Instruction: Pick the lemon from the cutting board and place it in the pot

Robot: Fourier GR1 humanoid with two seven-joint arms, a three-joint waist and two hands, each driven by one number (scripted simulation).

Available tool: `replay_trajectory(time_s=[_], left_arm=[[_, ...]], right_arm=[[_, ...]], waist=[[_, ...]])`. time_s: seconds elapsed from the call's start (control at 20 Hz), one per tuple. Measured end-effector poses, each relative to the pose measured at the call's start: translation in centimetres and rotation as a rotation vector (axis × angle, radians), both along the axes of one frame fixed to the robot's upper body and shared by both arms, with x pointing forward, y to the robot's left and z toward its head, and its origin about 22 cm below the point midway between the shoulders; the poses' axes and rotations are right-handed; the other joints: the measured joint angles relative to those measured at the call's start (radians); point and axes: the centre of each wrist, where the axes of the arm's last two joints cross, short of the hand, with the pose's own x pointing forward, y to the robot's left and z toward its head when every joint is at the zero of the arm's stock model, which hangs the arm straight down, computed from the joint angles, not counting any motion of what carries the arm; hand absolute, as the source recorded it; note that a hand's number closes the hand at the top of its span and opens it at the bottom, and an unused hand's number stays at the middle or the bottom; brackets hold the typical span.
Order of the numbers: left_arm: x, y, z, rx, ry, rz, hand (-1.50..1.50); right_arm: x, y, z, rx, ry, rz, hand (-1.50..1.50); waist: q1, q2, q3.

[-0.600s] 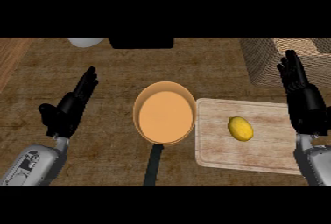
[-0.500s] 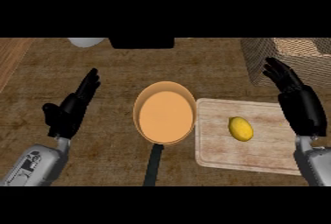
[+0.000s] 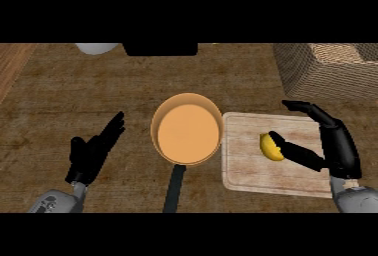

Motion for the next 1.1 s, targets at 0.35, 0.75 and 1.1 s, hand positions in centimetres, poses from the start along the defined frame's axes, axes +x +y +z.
replay_trajectory(time_s=[0.35, 0.75, 1.1], left_arm=[[0.0, -0.5, -0.8, -0.019, 0.034, -0.007, 0.00], [0.0, -0.8, -0.5, -0.012, 0.042, -0.018, 0.00], [-0.1, -0.4, 0.1, -0.015, 0.035, -0.026, 0.00]], right_arm=[[-4.0, 0.4, 1.1, 0.080, -0.158, 0.065, -1.50], [-4.6, -1.0, 7.1, -0.042, 0.149, 0.076, -1.50], [-1.9, 0.0, 7.7, -0.053, 0.405, 0.099, -1.50]], waist=[[0.000, 0.000, 0.000], [0.008, 0.000, -0.002], [0.022, 0.003, -0.002]])
